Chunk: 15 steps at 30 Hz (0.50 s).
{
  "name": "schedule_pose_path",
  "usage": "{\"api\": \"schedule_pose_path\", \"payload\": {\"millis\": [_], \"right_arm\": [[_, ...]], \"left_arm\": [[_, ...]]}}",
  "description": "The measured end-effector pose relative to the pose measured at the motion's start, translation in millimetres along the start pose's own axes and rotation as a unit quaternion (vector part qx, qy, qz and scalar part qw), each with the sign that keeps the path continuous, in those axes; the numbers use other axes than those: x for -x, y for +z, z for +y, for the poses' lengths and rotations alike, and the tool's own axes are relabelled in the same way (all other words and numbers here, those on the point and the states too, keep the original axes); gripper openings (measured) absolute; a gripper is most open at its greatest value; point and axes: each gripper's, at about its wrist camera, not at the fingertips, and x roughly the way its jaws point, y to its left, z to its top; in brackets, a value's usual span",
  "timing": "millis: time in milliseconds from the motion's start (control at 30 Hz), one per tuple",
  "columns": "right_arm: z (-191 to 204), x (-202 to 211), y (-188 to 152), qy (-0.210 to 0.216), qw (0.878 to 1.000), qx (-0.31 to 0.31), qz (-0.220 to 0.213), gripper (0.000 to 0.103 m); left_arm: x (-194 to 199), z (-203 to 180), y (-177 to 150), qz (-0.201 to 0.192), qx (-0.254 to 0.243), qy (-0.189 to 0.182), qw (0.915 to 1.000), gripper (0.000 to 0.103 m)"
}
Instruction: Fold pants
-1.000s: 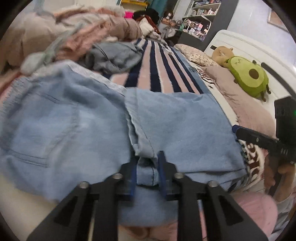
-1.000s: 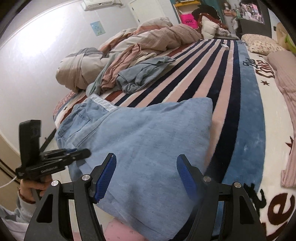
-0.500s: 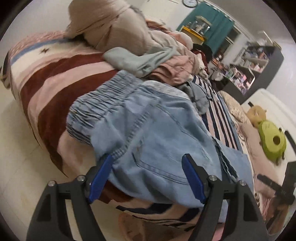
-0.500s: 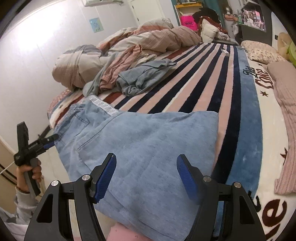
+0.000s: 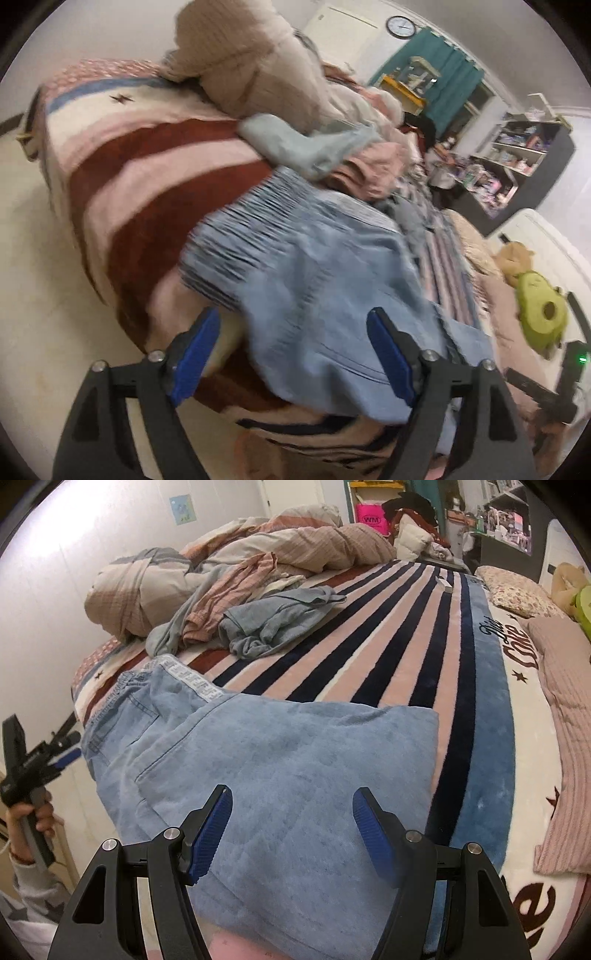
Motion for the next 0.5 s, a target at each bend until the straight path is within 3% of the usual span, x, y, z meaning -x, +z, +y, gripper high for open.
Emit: {"api": "schedule_pose_path", "payload": {"millis": [67,167,333,400,467,500], "right_arm": [[4,-3,4,-0.001,1.000,0.006,0.002,0.064],[9,-4,10,0.003,1.000,0.006,-0.006,0.064],[17,-5,18,0.017,1.000,-0.008,-0.019,0.064],[21,-6,18,0.018,1.000,-0.006,-0.018,0.064],[21,-3,17,0.014,1.000,-0.008,-0.026,0.064],[21,-2,17,0.015,0.999,-0.010,-0.028,0.064]], "left_arm": [[-11,13,3,0.011,0.022,0.001,0.9997,0.080],[-29,26,7,0.016,0.050,-0.028,0.9982,0.080],[-47,22,20,0.005,0.045,-0.028,0.9986,0.078],[-46,17,23,-0.003,0.036,-0.019,0.9992,0.069],[-41,12,26,-0.015,0.021,-0.004,0.9997,0.050],[-39,10,28,-0.020,0.015,-0.004,0.9997,0.047]]}}
